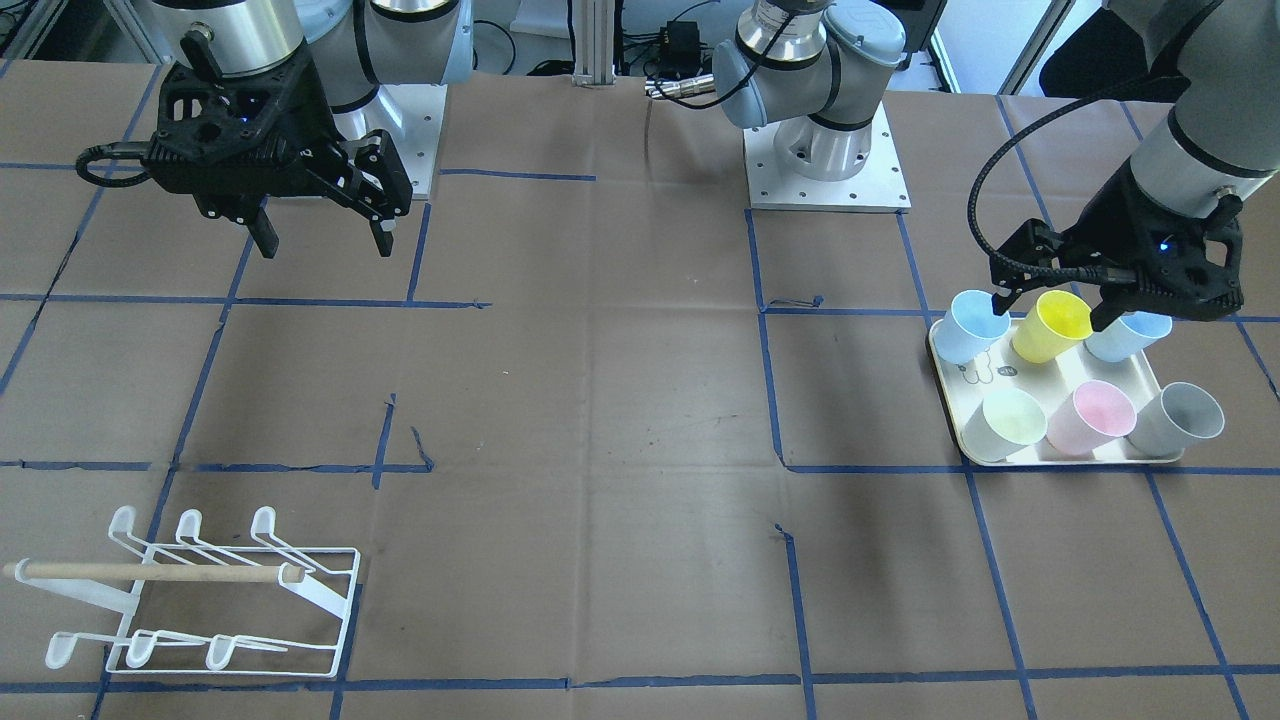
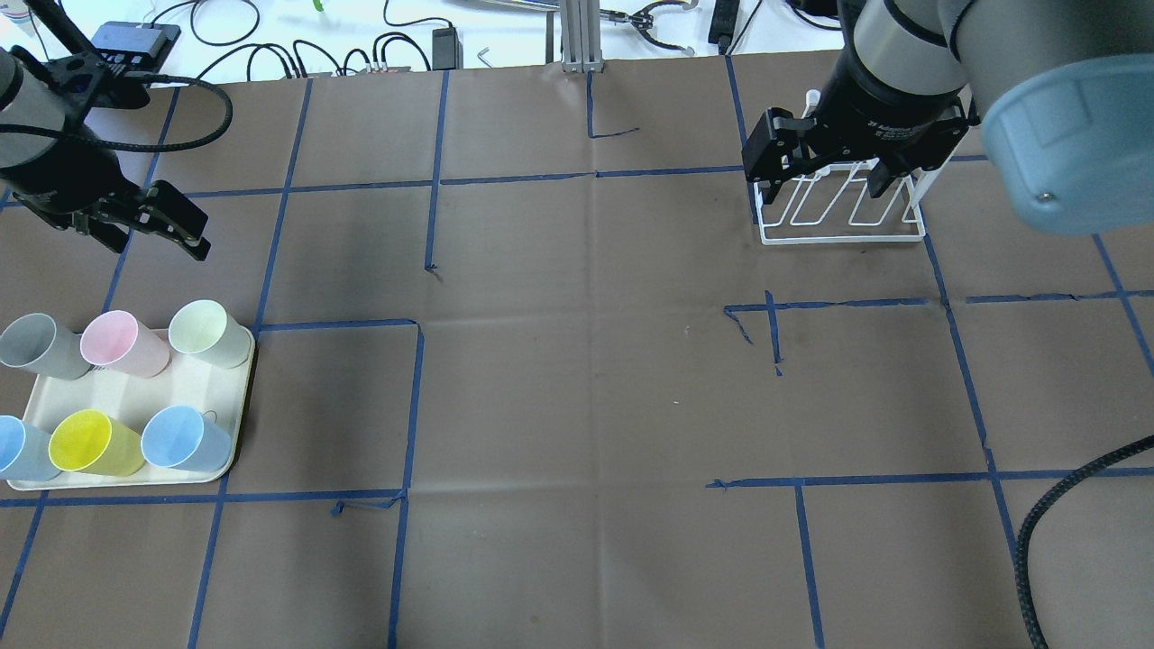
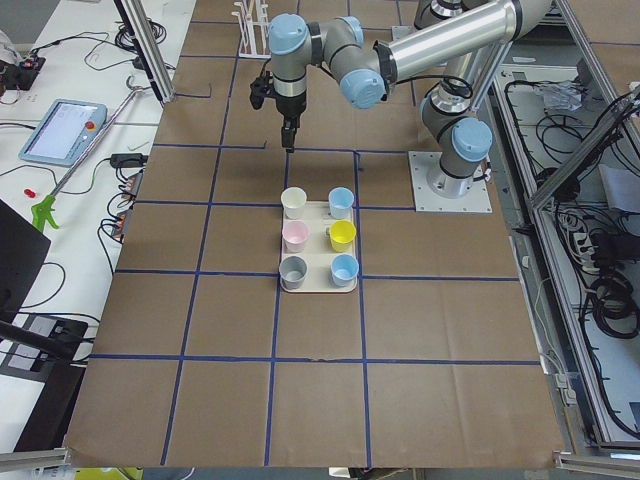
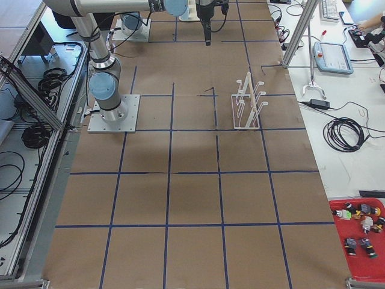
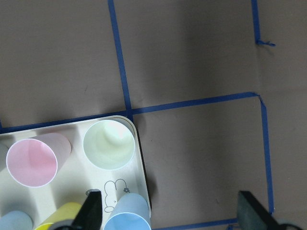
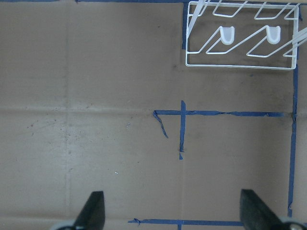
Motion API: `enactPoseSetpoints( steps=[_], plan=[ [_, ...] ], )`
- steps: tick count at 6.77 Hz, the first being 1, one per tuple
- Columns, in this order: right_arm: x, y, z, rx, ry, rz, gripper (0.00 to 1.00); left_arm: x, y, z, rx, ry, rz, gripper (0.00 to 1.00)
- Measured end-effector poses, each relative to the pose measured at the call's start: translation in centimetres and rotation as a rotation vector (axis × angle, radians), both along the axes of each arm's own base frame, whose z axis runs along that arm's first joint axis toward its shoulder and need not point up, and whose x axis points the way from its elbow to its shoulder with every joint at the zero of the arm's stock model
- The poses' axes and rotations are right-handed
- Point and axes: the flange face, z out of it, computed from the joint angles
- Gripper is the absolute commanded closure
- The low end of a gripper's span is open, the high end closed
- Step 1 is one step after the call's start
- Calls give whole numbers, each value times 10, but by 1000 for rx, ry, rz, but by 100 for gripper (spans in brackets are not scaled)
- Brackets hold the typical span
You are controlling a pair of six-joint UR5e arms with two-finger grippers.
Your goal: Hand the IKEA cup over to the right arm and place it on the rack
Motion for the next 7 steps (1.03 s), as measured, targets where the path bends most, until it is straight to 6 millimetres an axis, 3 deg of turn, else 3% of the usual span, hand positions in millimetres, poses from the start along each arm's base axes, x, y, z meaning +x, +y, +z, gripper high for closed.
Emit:
enactPoseSetpoints(
  steps=[2, 5, 7],
  plan=[
    [0, 0, -1, 0, -2, 0, 0, 20, 7, -60, 7, 4, 45, 0],
    [3, -5, -6, -8, -12, -8, 0, 32, -13, -149, 25, 15, 55, 0],
    [7, -29, -24, -31, -43, -3, 0, 34, -16, -165, 38, 18, 54, 5]
  ],
)
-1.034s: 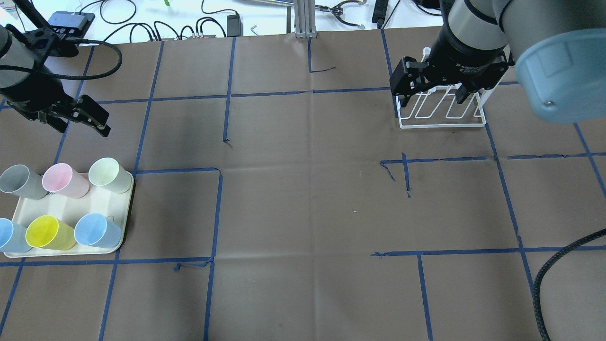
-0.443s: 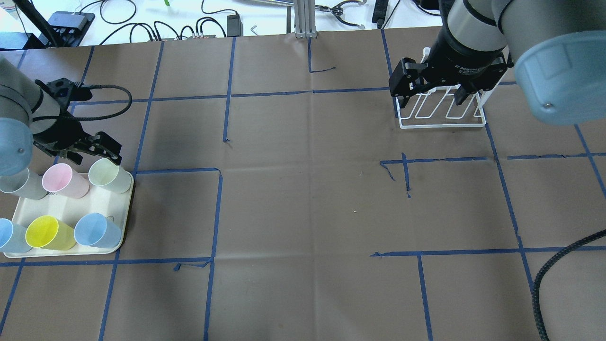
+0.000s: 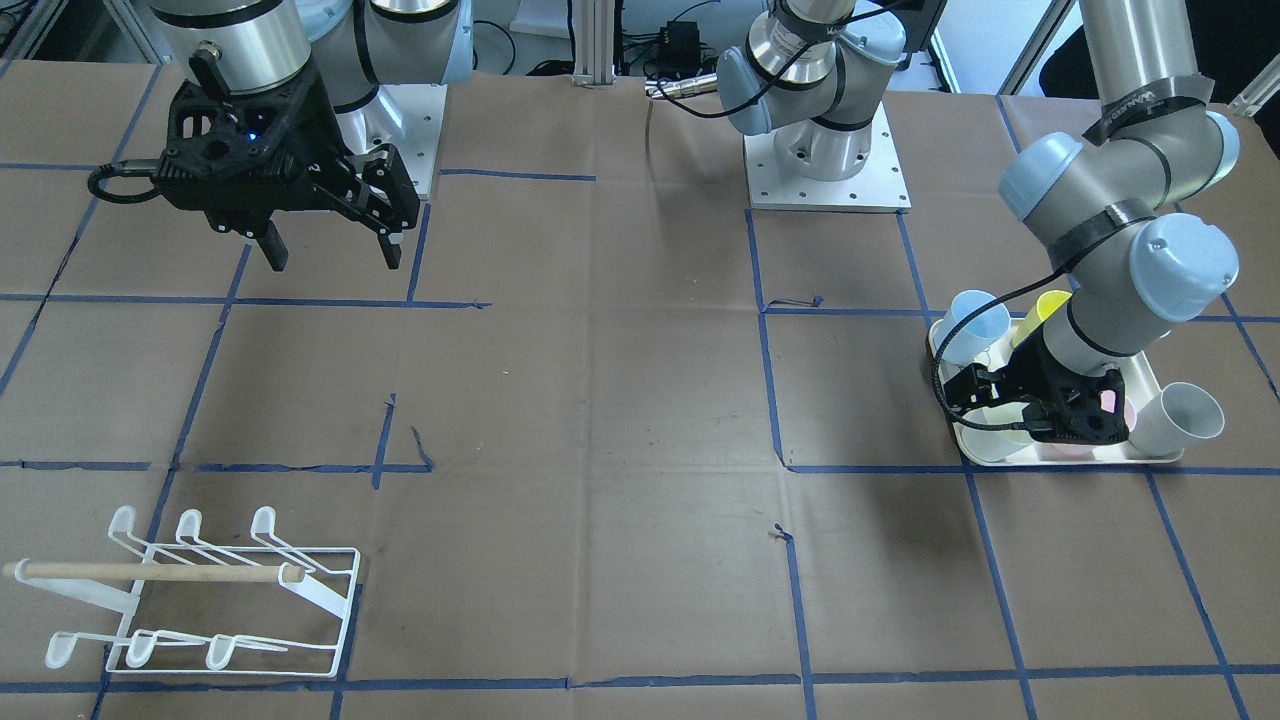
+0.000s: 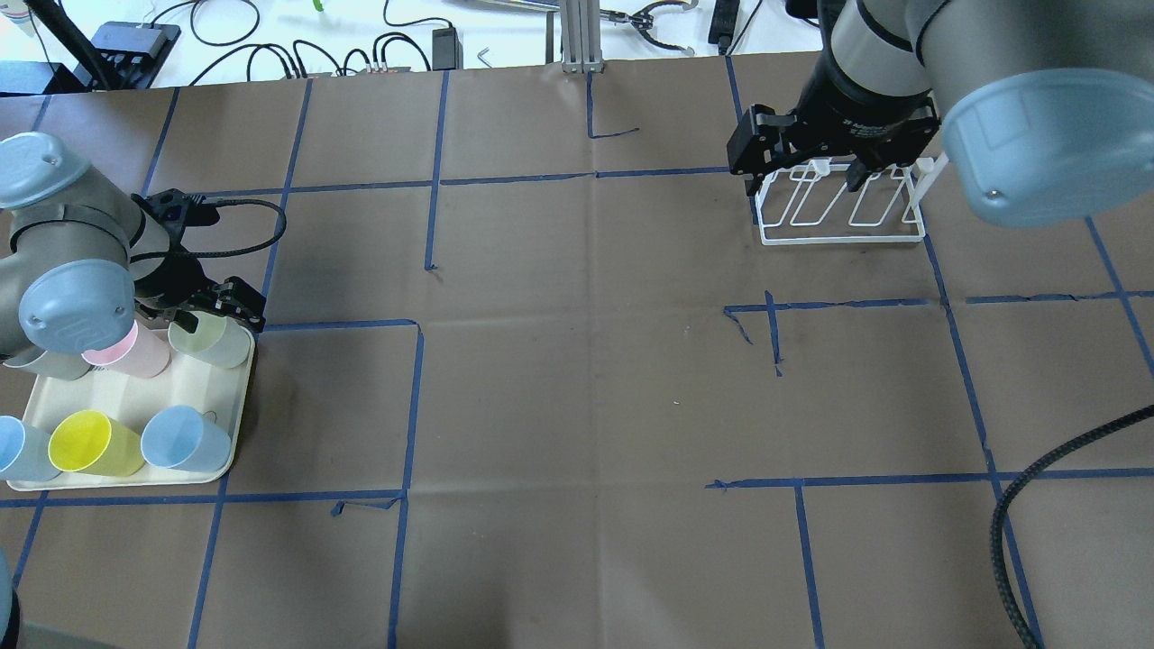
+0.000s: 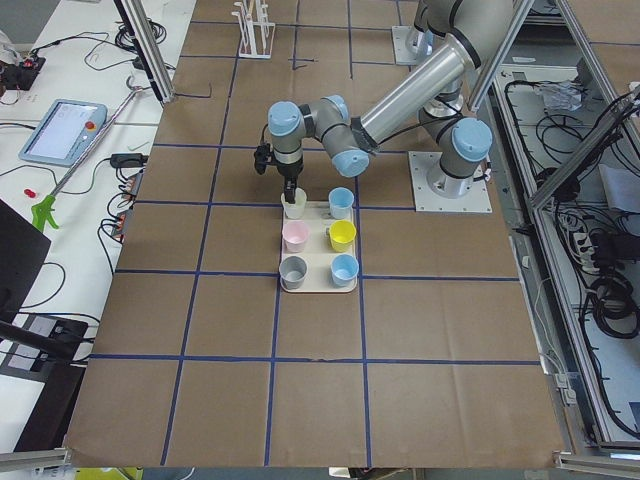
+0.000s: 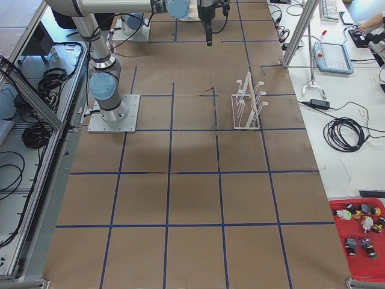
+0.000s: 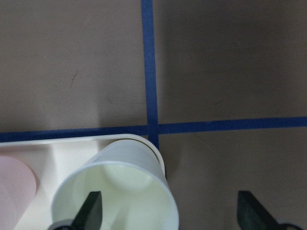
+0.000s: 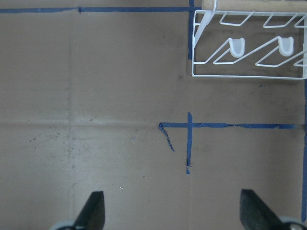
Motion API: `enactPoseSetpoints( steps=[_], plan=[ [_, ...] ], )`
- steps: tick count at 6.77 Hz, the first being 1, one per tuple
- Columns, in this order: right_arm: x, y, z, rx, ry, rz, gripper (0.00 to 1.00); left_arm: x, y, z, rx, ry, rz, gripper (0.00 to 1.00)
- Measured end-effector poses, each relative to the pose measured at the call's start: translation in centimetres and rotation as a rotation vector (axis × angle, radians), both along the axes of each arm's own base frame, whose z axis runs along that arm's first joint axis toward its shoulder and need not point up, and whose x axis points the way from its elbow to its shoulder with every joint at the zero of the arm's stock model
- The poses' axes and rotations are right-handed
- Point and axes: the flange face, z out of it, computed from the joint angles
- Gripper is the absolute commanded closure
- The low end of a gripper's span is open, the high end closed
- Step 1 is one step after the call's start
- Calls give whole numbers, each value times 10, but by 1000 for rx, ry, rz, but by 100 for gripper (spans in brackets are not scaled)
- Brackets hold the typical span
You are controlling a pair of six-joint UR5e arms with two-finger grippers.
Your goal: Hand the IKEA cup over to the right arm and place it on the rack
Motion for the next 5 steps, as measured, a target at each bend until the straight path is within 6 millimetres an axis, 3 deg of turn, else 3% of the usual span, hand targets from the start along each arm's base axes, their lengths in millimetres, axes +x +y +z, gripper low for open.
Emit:
enactPoseSetpoints(
  steps=[1, 2, 3, 5],
  plan=[
    [7, -12, -4, -36, -60, 12, 0, 0, 0, -1, 1, -3, 1, 44],
    [14, -21, -2, -94, -124, 24, 1, 1, -1, 0, -1, -7, 4, 73],
    [20, -27, 3, -149, -182, 29, 0, 2, -2, 2, -3, -12, 4, 95],
    [26, -34, 6, -268, -281, -60, 0, 2, -3, 4, 0, -9, 6, 100]
  ],
)
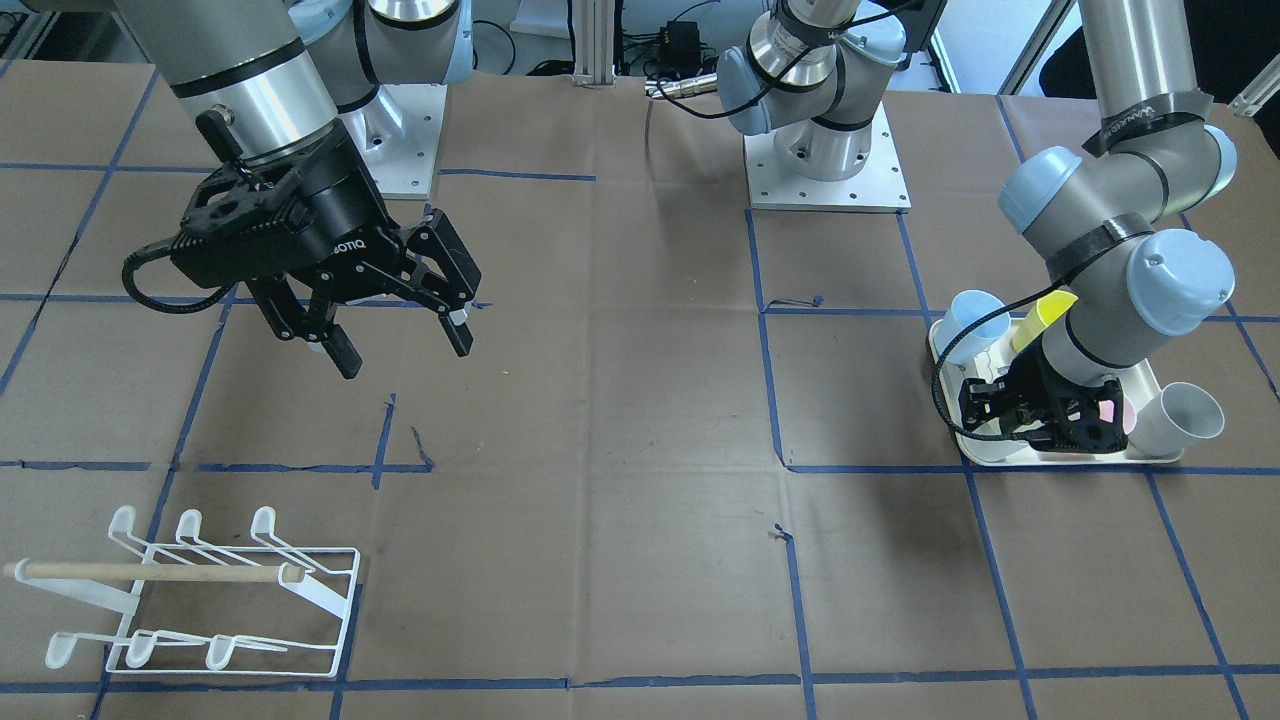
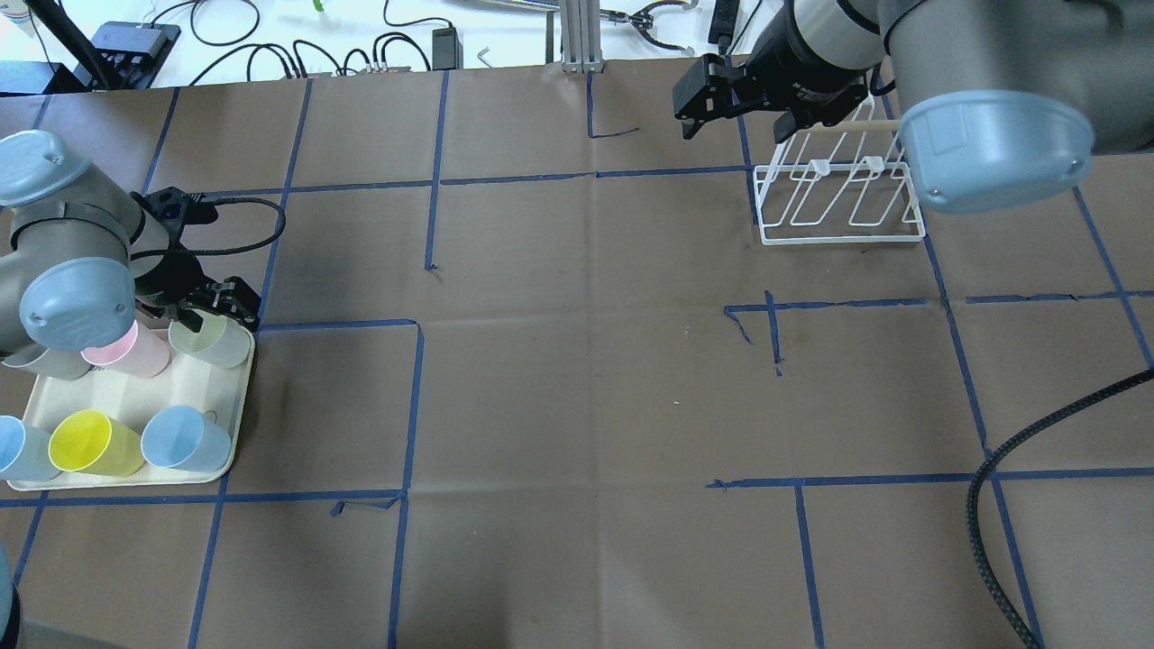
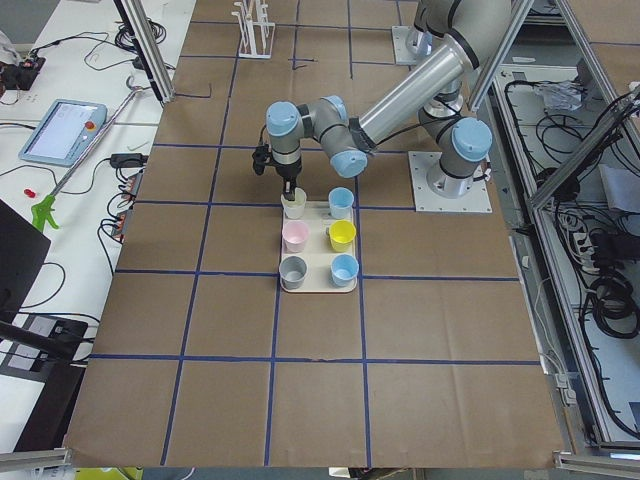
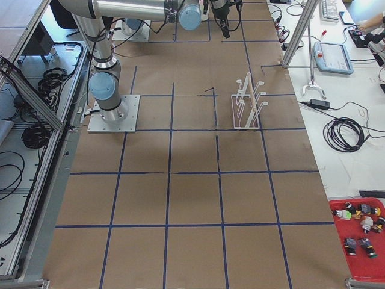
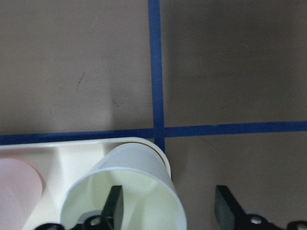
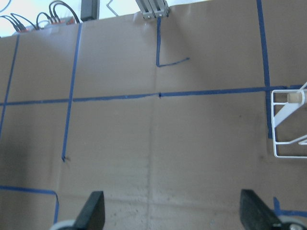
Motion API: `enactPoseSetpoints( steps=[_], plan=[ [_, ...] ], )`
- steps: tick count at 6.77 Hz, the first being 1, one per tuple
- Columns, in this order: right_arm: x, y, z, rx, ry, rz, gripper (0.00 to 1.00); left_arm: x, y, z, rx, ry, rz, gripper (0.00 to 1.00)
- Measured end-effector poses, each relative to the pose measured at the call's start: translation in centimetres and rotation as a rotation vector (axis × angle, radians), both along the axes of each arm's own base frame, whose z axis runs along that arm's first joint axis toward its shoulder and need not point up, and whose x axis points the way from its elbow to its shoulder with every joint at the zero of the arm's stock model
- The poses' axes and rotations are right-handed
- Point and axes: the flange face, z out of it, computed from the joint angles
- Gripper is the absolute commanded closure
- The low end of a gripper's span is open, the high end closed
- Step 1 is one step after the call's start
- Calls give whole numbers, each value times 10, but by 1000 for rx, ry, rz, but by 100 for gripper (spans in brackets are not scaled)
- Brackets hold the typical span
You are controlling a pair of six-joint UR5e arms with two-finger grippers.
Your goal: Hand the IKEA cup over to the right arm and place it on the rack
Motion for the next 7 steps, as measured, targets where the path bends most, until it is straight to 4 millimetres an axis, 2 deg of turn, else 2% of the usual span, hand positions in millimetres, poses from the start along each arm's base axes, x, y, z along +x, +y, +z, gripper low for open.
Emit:
enactPoseSetpoints(
  steps=[2, 3, 5, 7],
  plan=[
    [2, 6, -8, -101, -165, -185, 0, 0, 0, 4, -3, 5, 2, 100],
    [5, 14, -7, -123, -298, -279, 0, -1, 2, 12, -4, 5, 2, 100],
    [8, 34, 0, -134, -515, -440, 0, -6, 10, 51, 4, 10, 15, 100],
    [8, 56, -12, -182, -673, -529, 0, -12, 5, 105, -4, 6, 36, 100]
  ],
)
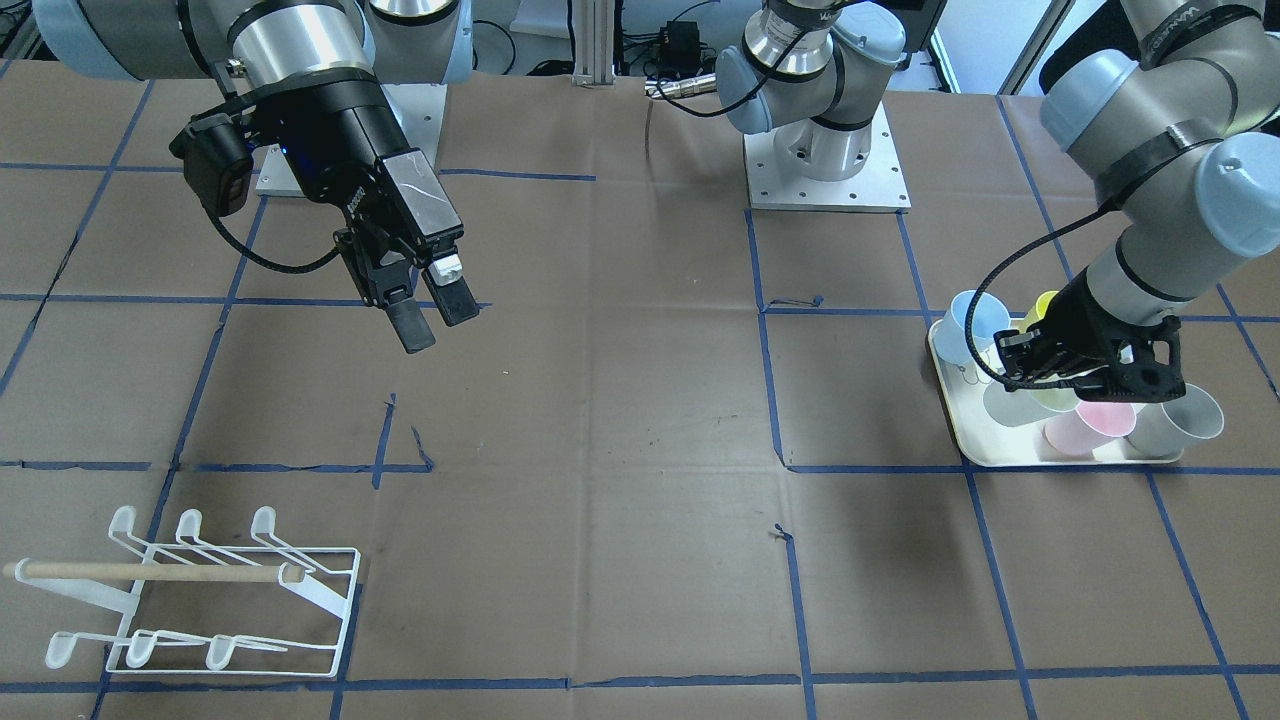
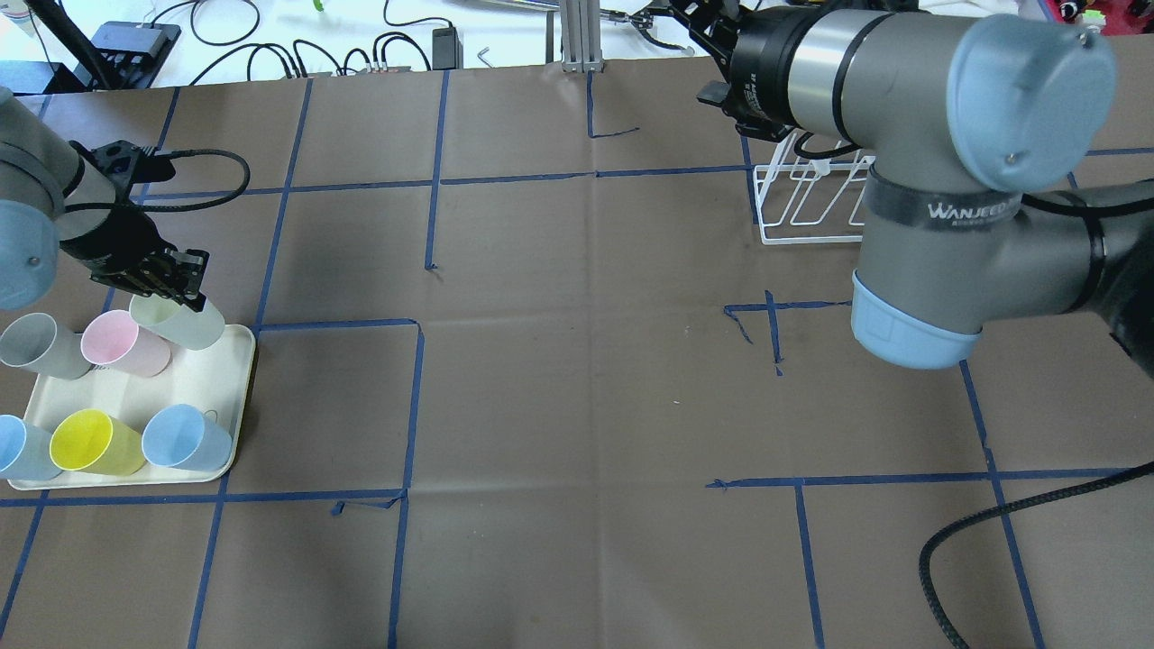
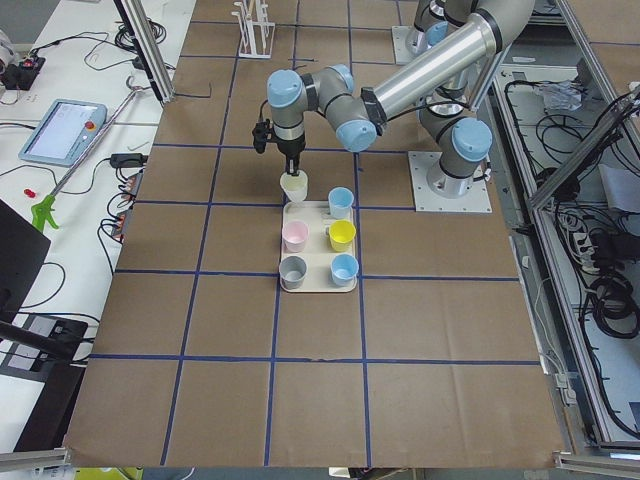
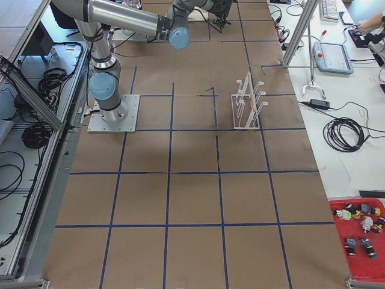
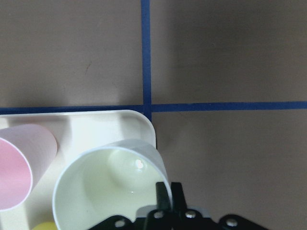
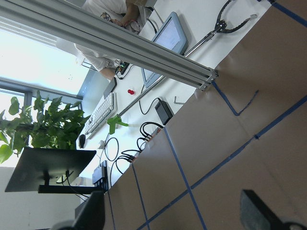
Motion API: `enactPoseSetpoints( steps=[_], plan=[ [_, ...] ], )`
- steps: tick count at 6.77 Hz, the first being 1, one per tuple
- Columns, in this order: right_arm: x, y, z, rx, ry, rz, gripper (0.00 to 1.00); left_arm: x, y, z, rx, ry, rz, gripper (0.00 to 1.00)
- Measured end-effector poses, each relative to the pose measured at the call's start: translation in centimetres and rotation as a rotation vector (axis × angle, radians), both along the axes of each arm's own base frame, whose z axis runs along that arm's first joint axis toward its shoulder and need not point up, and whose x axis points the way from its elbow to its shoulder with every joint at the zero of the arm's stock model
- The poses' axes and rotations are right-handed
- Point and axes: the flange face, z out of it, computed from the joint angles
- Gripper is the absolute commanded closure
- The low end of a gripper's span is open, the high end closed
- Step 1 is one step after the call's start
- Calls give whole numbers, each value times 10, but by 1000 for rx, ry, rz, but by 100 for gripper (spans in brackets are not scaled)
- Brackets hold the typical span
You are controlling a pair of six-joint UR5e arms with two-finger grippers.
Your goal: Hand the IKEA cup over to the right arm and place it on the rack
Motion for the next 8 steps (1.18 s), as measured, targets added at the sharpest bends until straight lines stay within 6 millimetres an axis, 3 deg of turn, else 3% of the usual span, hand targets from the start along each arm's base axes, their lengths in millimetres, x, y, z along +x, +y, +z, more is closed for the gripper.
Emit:
enactPoseSetpoints(
  steps=[3, 5, 8],
  plan=[
    [-2, 27, -18, -68, -149, -69, 0, -30, -25, 79, -93, -27, -67, 100],
    [-3, 39, -22, -88, -249, -107, 0, -57, -33, 107, -243, 40, -121, 100],
    [8, 53, -25, -102, -335, -49, 0, -107, -55, 136, -616, 290, -242, 100]
  ],
)
